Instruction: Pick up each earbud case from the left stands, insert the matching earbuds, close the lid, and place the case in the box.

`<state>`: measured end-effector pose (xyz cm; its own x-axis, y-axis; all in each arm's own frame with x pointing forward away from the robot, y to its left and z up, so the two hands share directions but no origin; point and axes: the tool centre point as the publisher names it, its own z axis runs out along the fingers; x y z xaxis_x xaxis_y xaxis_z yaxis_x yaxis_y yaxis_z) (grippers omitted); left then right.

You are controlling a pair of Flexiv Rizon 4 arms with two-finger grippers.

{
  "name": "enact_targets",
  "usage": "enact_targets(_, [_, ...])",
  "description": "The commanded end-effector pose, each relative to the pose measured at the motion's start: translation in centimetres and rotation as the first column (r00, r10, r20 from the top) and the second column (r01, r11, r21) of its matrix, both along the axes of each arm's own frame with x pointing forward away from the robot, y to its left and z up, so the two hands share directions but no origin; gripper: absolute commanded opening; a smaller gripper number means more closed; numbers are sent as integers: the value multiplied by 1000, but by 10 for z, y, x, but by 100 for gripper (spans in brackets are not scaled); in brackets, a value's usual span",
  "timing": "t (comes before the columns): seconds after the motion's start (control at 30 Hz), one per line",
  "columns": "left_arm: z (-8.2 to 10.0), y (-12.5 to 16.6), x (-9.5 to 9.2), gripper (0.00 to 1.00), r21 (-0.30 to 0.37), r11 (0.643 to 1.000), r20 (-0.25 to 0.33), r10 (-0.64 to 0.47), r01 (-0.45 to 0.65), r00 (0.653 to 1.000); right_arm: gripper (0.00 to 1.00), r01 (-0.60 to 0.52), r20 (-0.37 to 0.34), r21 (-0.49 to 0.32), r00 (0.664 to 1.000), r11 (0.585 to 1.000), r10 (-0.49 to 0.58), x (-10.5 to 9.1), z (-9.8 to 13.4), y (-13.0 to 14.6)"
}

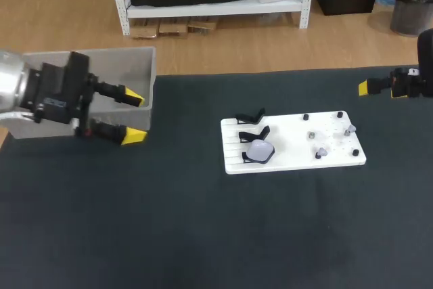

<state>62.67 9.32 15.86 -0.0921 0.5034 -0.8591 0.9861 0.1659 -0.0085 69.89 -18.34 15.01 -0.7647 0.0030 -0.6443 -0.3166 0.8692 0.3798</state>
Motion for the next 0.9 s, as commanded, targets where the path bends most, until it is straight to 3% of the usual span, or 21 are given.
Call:
enact_targets(0.03, [-19, -45, -3, 100, 50, 994, 72, 91, -95, 993, 100, -3, -1, 2, 1000, 1000, 3, 0, 0, -1])
enact_targets(0.1, [-27, -63, -5, 100, 92, 990, 96, 95, -104, 991, 100, -3, -1, 2, 1000, 1000, 3, 0, 0, -1])
enact_targets(0.2, [-38, -93, -11, 100, 94, 990, 128, 89, -101, 988, 100, -3, -1, 2, 1000, 1000, 3, 0, 0, -1])
enact_targets(0.33, [-60, -118, -7, 100, 45, 994, 110, 97, -103, 989, 100, -3, -1, 2, 1000, 1000, 3, 0, 0, -1])
enact_targets(0.9, [-60, -118, -7, 100, 45, 994, 110, 97, -103, 989, 100, -3, -1, 2, 1000, 1000, 3, 0, 0, -1])
